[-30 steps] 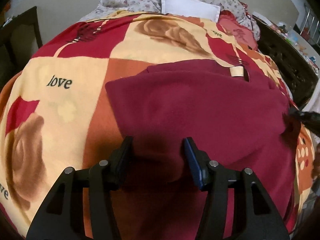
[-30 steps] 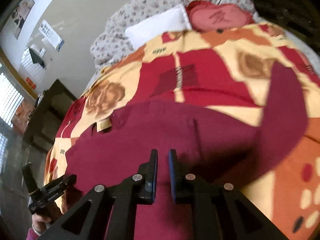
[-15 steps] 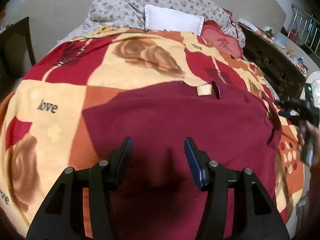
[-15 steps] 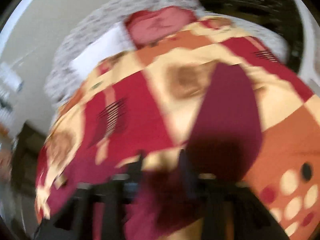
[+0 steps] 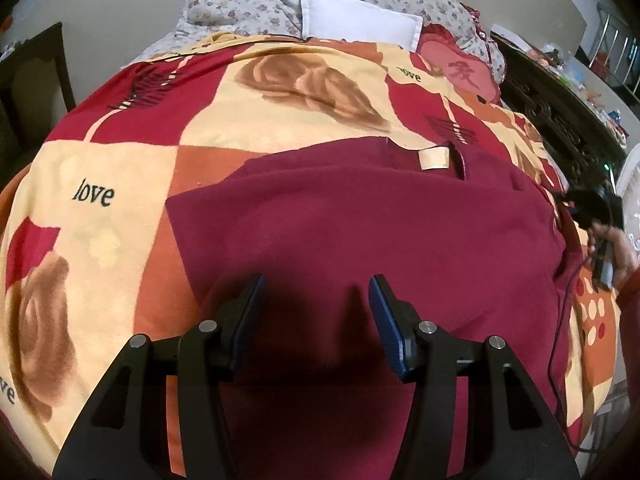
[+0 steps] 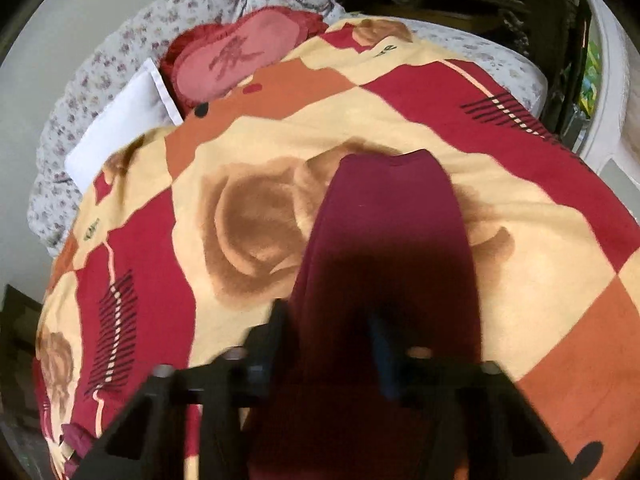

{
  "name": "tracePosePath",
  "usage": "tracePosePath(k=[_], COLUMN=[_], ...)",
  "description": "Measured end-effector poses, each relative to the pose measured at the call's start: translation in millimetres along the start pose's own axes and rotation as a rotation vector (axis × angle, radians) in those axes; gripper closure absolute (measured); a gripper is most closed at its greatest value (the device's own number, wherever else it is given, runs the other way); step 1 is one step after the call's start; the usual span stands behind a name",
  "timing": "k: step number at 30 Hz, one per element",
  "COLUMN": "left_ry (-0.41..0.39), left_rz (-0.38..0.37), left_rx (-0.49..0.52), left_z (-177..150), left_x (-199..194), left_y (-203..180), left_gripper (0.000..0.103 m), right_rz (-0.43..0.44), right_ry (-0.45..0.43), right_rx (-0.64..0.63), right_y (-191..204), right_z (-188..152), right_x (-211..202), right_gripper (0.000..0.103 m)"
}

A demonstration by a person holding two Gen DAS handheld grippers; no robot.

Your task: Fold small clothes

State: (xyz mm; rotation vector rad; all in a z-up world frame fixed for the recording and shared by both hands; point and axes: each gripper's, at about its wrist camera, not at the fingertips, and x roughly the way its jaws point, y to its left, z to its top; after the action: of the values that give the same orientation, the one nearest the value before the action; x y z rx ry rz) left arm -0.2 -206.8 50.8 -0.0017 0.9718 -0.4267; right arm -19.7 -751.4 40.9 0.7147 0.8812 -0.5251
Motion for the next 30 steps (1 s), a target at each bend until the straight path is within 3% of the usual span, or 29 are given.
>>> tracePosePath(k=[5,8,13,16,18,20,23,25,26,27,30], left_ry=[-0.004,-0.009,-0.037,-0.033,-0.038,-0.045,-0.049,-0.054,-0.063,-0.070,-0.069], left_rz=[0.001,-0.007,0.017,0.021,0.003,0.008,0.004,0.013,0.019,0.026,0.026], left_rx=[-0.015,-0.034,-0.068,-0.123,-0.146,-0.150,-0.160,-0.155,-0.154,-0.154,-0.159], left_z=[0.3,1.0,3.5,2.9,0.7,-1.8,-5.5,-6.1,-7.2,-8.8,-12.1], left_x=[-0.5,-6.9,-20.4,-25.2,-30.7,-36.4,-49.4,-56.5,-60.8,-65.5,-70.7], left_y=[-0.6,3.4,19.4,31.6,37.2,39.3,45.9,48.7,50.4,52.2,55.1], left_gripper=[0.050,0.050,0.051,0.051,0.051,0.051,0.050,0.048,0.048,0.046,0.037], right_rz=[0.088,0.212,0.403,0.378,0.274,0.213,0.257,0.241,0.236,0.239,0.200], right_ry=[-0.016,-0.052,-0.118,-0.183,-0.186,-0.134,-0.024,-0.020,-0.035,-0.056,-0.092], right_rx=[0.007,0.011,-0.136,-0.255,-0.258,-0.222,-0.121,-0.136,-0.149,-0.161,-0.160], right_y=[-11.5,-7.6,42.3,75.7,83.1,80.6,67.9,66.8,65.8,64.7,58.2], right_z=[-8.8,-12.5,-26.3,-36.2,-35.4,-36.0,-47.5,-59.0,-62.8,-66.4,-67.7], right_x=[-21.5,-41.8,-97.0,-126.4,-126.5,-117.6,-107.7,-111.5,-115.3,-120.4,-125.3], right_gripper=[0.089,0.092,0.092,0.092,0.092,0.092,0.090,0.072,0.048,0.037,0.036])
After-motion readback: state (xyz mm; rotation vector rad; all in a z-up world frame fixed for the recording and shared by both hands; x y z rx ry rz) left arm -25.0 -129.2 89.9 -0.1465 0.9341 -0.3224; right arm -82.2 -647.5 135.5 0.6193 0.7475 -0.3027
